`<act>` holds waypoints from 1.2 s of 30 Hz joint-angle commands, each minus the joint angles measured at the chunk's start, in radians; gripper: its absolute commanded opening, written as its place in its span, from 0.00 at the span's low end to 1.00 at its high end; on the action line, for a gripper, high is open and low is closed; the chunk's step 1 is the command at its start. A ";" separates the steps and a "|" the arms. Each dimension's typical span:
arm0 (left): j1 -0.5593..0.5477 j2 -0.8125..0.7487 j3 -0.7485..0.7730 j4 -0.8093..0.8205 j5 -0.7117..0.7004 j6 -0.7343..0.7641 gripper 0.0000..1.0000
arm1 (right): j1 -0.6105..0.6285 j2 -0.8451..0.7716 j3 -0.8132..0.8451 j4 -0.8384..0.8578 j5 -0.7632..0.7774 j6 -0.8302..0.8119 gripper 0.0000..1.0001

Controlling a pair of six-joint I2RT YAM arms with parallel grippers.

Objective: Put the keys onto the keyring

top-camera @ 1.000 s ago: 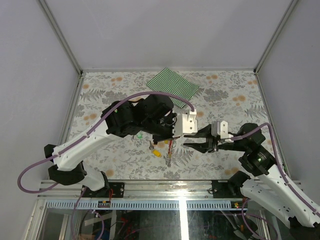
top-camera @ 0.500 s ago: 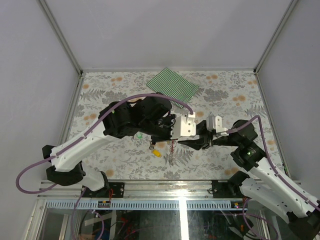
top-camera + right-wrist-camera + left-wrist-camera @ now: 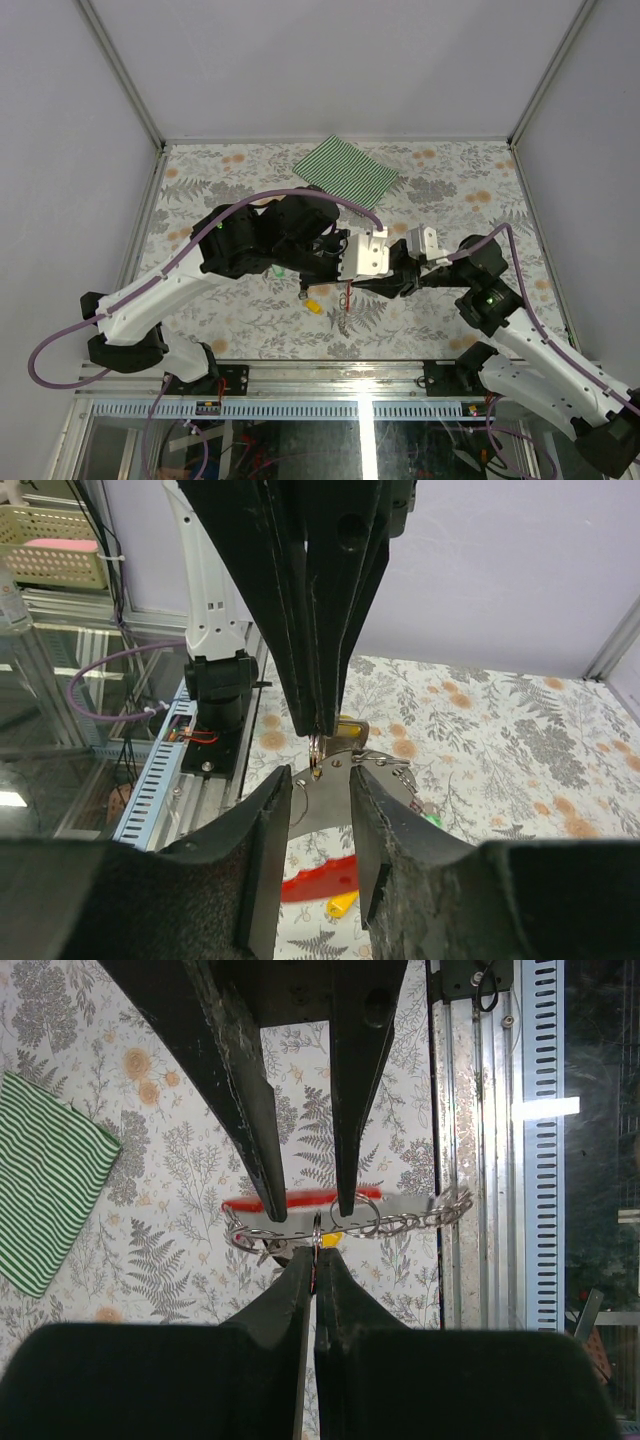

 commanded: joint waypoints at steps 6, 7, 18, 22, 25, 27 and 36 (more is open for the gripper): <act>-0.010 -0.022 -0.008 0.045 0.003 0.010 0.00 | 0.007 0.025 0.038 0.135 -0.042 0.061 0.31; -0.011 -0.023 -0.010 0.047 0.003 0.010 0.00 | 0.007 0.030 0.039 0.142 -0.046 0.067 0.30; -0.013 -0.018 -0.015 0.066 0.010 0.010 0.00 | 0.009 0.053 0.031 0.182 -0.058 0.095 0.18; -0.014 -0.020 -0.015 0.073 0.005 0.010 0.00 | 0.009 0.056 0.028 0.173 -0.058 0.090 0.13; -0.014 -0.026 -0.019 0.081 0.001 0.010 0.00 | 0.009 0.053 0.024 0.169 -0.057 0.087 0.12; -0.014 -0.029 -0.019 0.082 0.000 0.011 0.00 | 0.009 0.050 0.023 0.161 -0.052 0.082 0.14; -0.016 -0.039 -0.021 0.093 -0.004 0.005 0.00 | 0.011 0.048 0.024 0.156 -0.024 0.079 0.00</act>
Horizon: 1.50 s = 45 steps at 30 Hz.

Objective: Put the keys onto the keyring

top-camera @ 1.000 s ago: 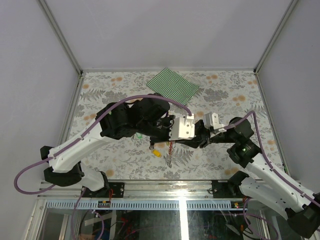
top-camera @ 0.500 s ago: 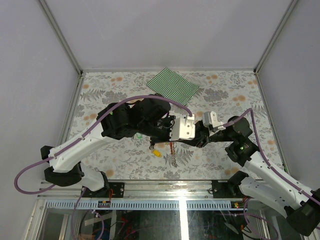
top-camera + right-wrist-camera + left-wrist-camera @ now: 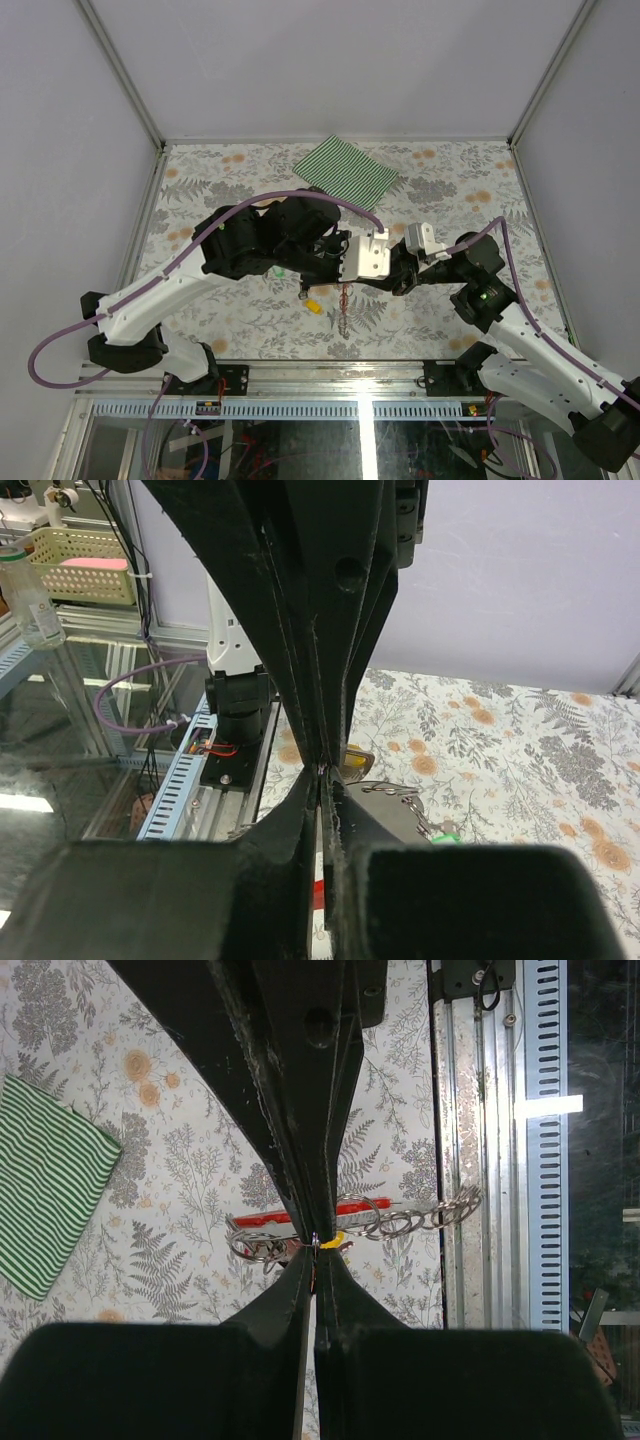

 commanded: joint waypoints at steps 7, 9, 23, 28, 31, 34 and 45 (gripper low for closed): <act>-0.011 -0.081 -0.049 0.135 -0.004 -0.008 0.02 | 0.009 -0.032 0.039 0.038 0.071 -0.004 0.00; -0.011 -0.114 -0.082 0.177 0.000 -0.020 0.07 | 0.009 -0.044 0.049 0.042 0.078 0.003 0.00; -0.012 -0.409 -0.386 0.608 0.067 -0.104 0.36 | 0.009 -0.095 0.196 -0.072 0.020 0.012 0.00; -0.011 -0.470 -0.482 0.758 0.072 -0.123 0.37 | 0.009 -0.094 0.208 -0.061 -0.003 0.036 0.00; -0.012 -0.470 -0.487 0.783 0.094 -0.116 0.38 | 0.009 -0.093 0.213 -0.063 -0.020 0.045 0.00; -0.012 -0.451 -0.469 0.760 0.134 -0.094 0.38 | 0.009 -0.093 0.217 -0.066 -0.043 0.048 0.00; -0.011 -0.408 -0.402 0.649 0.245 -0.037 0.31 | 0.009 -0.101 0.236 -0.089 -0.085 0.049 0.00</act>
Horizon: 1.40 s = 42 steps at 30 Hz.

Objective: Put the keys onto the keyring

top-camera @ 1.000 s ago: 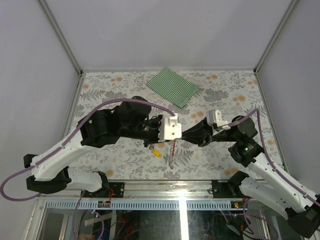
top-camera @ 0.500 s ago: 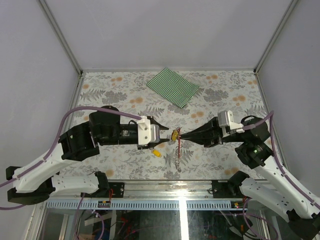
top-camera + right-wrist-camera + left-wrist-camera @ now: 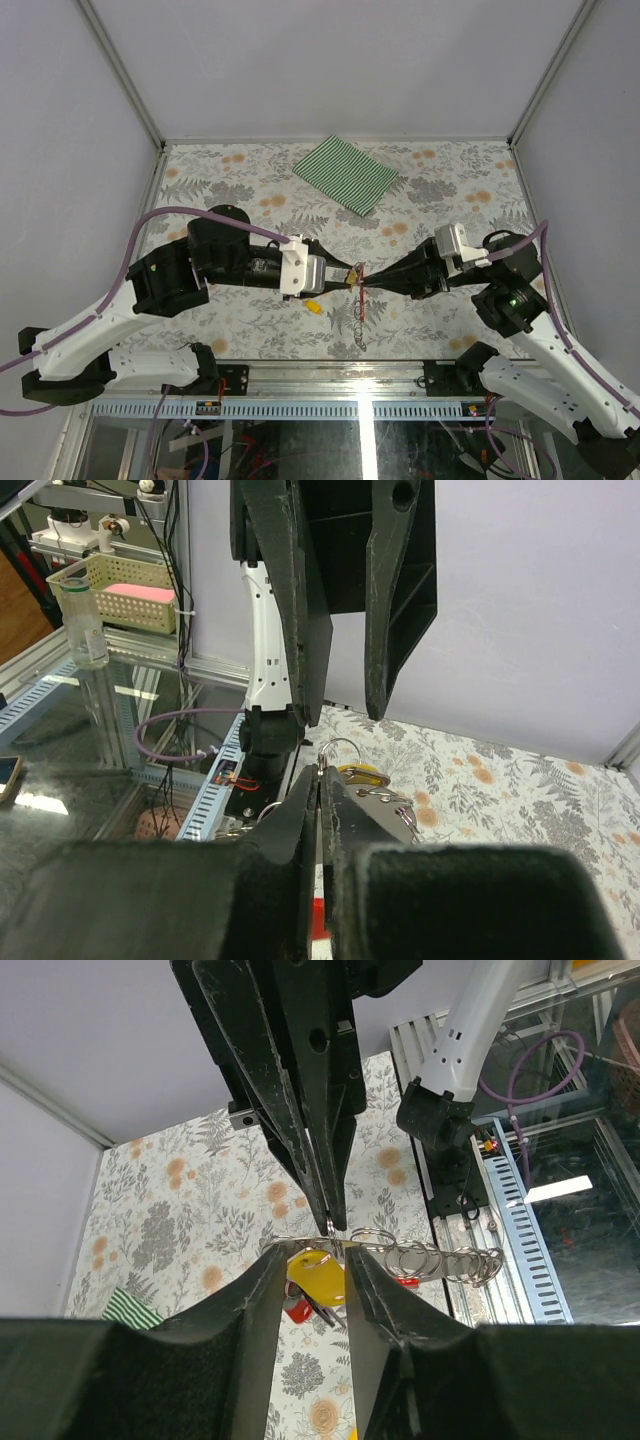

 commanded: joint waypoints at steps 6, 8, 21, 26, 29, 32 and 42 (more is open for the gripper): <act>-0.005 0.026 0.056 -0.033 0.072 0.036 0.29 | 0.004 -0.017 0.073 0.048 -0.040 0.033 0.00; -0.006 0.033 0.061 -0.042 0.075 0.040 0.29 | 0.003 -0.016 0.076 0.050 -0.047 0.039 0.00; -0.005 0.045 0.077 -0.062 0.071 0.048 0.17 | 0.004 -0.017 0.079 0.054 -0.048 0.044 0.00; -0.006 0.047 0.086 -0.071 0.068 0.050 0.01 | 0.004 -0.020 0.085 0.054 -0.044 0.042 0.00; -0.005 0.048 0.088 -0.074 0.066 0.050 0.00 | 0.004 -0.024 0.088 0.055 -0.024 0.044 0.00; -0.005 0.045 0.089 -0.073 0.061 0.046 0.00 | 0.004 -0.032 0.087 0.065 0.011 0.049 0.00; -0.004 0.032 0.049 -0.016 0.026 0.020 0.00 | 0.004 -0.038 0.069 0.151 0.130 0.127 0.00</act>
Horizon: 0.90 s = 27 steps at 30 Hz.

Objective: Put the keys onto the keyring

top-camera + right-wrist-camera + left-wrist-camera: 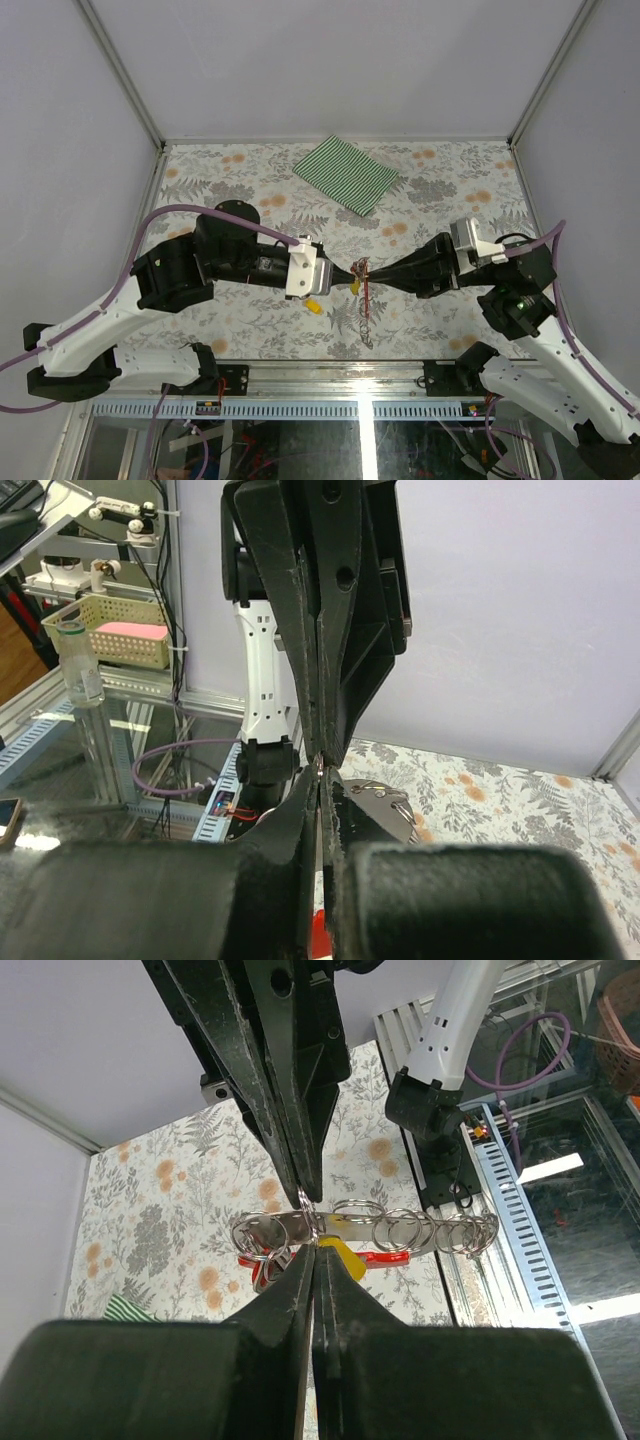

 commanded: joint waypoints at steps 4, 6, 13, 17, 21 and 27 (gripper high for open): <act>-0.006 -0.027 -0.031 0.084 -0.045 -0.030 0.00 | 0.004 -0.019 0.033 0.127 0.135 0.055 0.00; -0.005 -0.029 -0.043 0.099 -0.054 -0.033 0.00 | 0.004 -0.016 0.028 0.150 0.153 0.078 0.00; -0.005 -0.024 -0.064 0.133 -0.088 -0.041 0.00 | 0.004 -0.011 0.008 0.214 0.230 0.144 0.00; -0.004 -0.032 -0.090 0.184 -0.100 -0.057 0.00 | 0.004 -0.002 -0.026 0.282 0.276 0.197 0.00; -0.006 -0.031 -0.102 0.216 -0.105 -0.066 0.00 | 0.004 0.005 -0.045 0.323 0.316 0.226 0.00; -0.004 -0.026 -0.109 0.250 -0.108 -0.072 0.00 | 0.004 0.007 -0.062 0.331 0.376 0.233 0.00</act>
